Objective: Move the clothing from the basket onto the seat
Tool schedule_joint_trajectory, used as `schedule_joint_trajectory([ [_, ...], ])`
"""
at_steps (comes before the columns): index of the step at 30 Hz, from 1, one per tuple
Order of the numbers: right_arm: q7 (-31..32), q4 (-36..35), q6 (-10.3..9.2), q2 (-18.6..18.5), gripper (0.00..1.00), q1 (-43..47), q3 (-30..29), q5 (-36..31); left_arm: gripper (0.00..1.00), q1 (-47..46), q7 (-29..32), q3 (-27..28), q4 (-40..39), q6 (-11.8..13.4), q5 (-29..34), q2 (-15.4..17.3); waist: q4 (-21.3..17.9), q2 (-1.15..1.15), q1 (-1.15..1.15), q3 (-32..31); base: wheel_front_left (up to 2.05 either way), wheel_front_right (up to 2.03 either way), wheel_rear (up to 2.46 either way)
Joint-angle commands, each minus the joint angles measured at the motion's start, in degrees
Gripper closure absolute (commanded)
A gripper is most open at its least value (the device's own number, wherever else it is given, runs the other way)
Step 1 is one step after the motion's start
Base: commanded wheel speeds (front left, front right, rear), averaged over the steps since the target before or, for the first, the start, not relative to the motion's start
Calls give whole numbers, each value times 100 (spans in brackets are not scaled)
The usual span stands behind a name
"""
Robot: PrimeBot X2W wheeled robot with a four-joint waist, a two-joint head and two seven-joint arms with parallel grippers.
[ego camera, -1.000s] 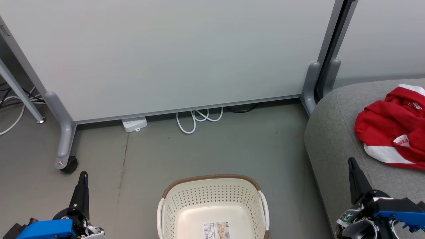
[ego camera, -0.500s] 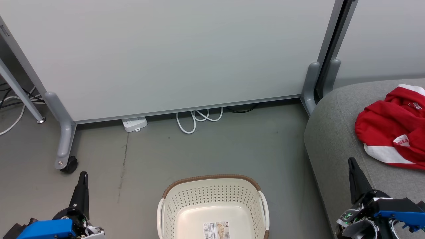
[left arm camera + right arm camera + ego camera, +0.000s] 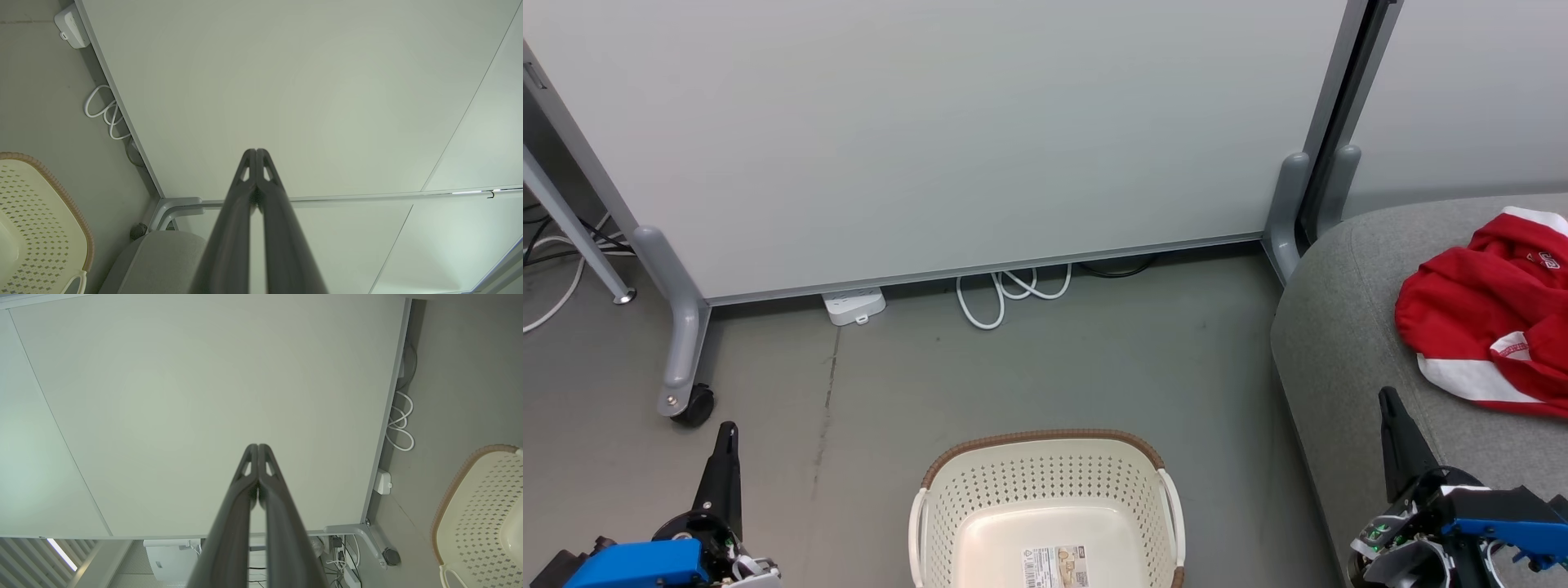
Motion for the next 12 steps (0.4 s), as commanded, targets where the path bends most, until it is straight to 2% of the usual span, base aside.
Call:
schedule_joint_trajectory([
  [1, 10, 7, 0, -26, 100, -63, 6, 22, 100, -68, 35, 33, -16, -35, 18, 19, 0, 0, 0, 0, 0, 0, 0],
  [12, 10, 7, 0, -25, 100, -63, 8, 22, 100, -69, 33, 40, -16, -35, 17, 13, 0, 0, 0, 0, 0, 0, 0],
])
